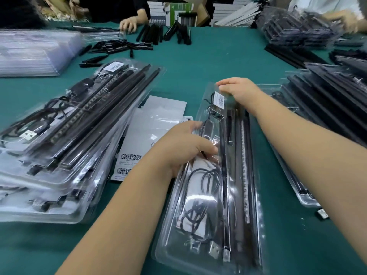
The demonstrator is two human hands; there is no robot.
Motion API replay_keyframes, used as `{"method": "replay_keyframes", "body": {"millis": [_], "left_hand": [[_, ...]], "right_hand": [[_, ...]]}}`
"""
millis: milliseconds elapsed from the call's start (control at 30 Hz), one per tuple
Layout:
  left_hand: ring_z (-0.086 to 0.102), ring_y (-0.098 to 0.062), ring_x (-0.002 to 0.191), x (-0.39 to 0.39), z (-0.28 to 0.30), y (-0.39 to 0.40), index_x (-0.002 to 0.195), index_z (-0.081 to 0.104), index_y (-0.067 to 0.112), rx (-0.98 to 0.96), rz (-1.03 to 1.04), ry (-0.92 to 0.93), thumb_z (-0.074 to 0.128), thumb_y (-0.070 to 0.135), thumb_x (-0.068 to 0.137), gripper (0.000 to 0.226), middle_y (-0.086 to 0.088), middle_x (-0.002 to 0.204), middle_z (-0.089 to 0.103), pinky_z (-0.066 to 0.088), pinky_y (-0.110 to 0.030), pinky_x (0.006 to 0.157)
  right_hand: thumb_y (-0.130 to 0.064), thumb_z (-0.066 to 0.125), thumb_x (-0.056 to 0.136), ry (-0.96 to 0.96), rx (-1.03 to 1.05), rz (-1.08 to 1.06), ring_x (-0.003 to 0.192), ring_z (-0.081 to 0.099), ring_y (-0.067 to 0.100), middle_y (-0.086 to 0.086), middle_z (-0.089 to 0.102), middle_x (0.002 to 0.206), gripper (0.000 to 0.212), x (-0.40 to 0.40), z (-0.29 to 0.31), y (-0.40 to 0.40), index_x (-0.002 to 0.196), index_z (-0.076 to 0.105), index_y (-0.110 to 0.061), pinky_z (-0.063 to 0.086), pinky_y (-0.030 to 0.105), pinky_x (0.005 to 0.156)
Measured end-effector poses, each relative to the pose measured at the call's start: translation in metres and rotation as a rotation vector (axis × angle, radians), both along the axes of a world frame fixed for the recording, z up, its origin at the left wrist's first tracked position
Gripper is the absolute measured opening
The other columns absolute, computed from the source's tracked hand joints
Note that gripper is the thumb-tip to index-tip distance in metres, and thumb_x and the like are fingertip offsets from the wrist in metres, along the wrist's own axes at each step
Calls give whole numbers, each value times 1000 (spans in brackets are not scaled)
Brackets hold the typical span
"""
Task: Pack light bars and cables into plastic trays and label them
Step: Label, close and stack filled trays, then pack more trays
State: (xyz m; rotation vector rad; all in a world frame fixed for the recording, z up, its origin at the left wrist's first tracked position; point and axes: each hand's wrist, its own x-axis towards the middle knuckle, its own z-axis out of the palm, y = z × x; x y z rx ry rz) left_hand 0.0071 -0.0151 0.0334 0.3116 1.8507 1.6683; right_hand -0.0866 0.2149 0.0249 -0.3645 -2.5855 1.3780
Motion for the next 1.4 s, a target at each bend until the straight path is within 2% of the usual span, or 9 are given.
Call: {"method": "replay_keyframes", "body": {"millis": [100, 300, 467, 633, 700, 833, 1000, 1267, 1400], "left_hand": [[71, -31, 70, 0, -1, 4, 124, 53, 3, 58, 41, -16, 63, -15, 74, 54, -13, 78, 71, 57, -35, 63], [71, -30, 68, 0, -6, 14, 105, 63, -2, 121, 241, -35, 62, -11, 77, 29, -18, 81, 72, 59, -37, 62], [72, -29, 72, 5, -5, 20, 97, 69, 3, 145, 309, 52, 69, 7, 81, 16, -15, 82, 73, 60, -39, 66], [71, -21, 93, 14, 6, 23, 107, 69, 24, 204, 229, 52, 28, 60, 97, 55, -3, 99, 74, 52, -41, 90], [63, -17, 111, 19, 7, 28, 123, 61, 33, 244, 159, 125, 18, 60, 98, 56, 2, 120, 67, 42, -43, 104], [51, -33, 120, 25, 5, 38, 124, 55, 4, 44, 26, 382, 36, 50, 99, 56, -12, 122, 55, 37, -52, 105], [32, -23, 134, 33, -9, 58, 135, 53, 23, -129, -46, 516, 44, 26, 100, 37, -3, 143, 42, 24, -42, 114], [45, -6, 116, 14, -16, 33, 135, 49, 23, -216, 156, 671, 60, 22, 89, 48, 7, 134, 50, 33, -24, 98], [43, -8, 121, -13, 1, 27, 141, 41, 21, -222, 218, 687, 57, 29, 92, 52, 6, 140, 47, 33, -26, 98]], "right_hand": [[-34, 57, 87, 169, 399, -205, 102, 54, 22, 2, 67, 102, 22, 11, 5, -18, 97, 70, -20, 39, 30, 93], [-38, 52, 85, 14, 692, -35, 83, 59, 31, 13, 67, 83, 35, 86, 27, -61, 83, 68, -7, 47, 33, 70], [-57, 44, 87, 45, 519, 4, 93, 59, 9, -16, 68, 98, 31, 163, 28, -91, 111, 61, -46, 39, 25, 71], [-64, 48, 84, 8, 192, -20, 84, 65, 23, 0, 72, 84, 37, 157, 53, -94, 82, 72, -38, 51, 31, 72], [-64, 53, 80, -75, -164, -11, 68, 70, 28, 14, 71, 79, 56, 155, 65, -91, 83, 71, -11, 57, 37, 59], [-49, 59, 84, -135, -444, -7, 48, 64, 19, 6, 68, 62, 39, 160, 60, -84, 71, 66, -13, 49, 24, 44], [-12, 48, 89, -139, -581, -142, 45, 55, 16, 0, 58, 53, 20, 178, 40, -60, 72, 59, -13, 44, 23, 43], [-8, 46, 92, -187, -764, -134, 46, 61, 14, 5, 66, 59, 20, 198, 19, -36, 83, 62, -2, 47, 19, 40], [-16, 53, 86, -233, -484, -7, 62, 62, 7, -1, 69, 70, 27, 208, 7, -26, 68, 73, -10, 48, 17, 55]]}}
